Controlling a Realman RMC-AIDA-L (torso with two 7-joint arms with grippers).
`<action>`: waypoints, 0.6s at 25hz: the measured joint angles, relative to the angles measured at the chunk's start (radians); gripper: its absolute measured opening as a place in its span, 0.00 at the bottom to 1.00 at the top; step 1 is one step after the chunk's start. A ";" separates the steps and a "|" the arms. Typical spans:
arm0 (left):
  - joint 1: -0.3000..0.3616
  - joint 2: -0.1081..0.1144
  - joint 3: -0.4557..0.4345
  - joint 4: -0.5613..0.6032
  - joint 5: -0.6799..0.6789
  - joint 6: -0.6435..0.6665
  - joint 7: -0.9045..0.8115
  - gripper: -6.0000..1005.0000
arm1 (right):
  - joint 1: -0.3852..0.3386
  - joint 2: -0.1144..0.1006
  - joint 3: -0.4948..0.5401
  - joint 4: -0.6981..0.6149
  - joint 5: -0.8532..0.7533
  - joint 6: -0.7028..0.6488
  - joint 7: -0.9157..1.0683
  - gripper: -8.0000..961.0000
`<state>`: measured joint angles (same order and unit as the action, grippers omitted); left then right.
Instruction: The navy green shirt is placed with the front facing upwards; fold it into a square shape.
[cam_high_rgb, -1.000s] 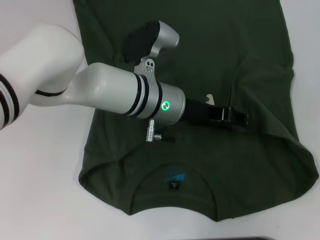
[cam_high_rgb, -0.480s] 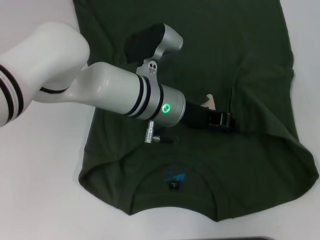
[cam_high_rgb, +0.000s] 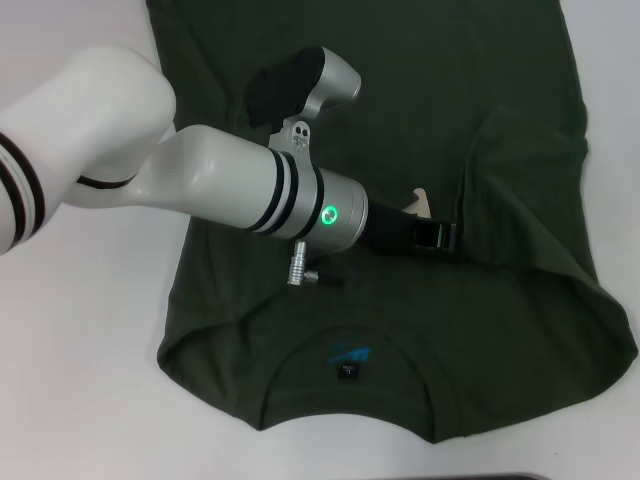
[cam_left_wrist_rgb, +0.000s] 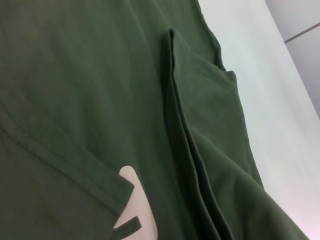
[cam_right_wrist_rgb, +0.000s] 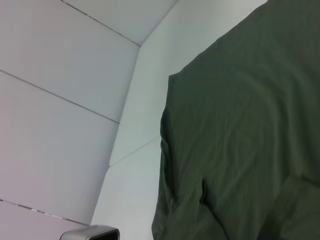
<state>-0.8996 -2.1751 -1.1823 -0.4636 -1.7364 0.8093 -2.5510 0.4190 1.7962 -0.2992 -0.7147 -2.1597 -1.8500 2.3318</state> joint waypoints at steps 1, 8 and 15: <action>0.000 0.000 0.000 0.002 0.000 0.000 0.000 0.03 | 0.001 0.000 0.000 0.000 0.000 0.000 0.000 0.66; 0.015 0.004 -0.012 0.005 0.000 0.013 0.001 0.01 | 0.002 0.000 0.000 0.001 0.000 0.002 0.001 0.66; 0.040 0.012 -0.082 0.003 0.014 0.040 0.014 0.01 | 0.001 0.000 0.000 0.002 0.000 0.002 0.001 0.65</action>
<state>-0.8593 -2.1636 -1.2642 -0.4605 -1.7227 0.8490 -2.5367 0.4202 1.7963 -0.2990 -0.7123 -2.1598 -1.8477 2.3332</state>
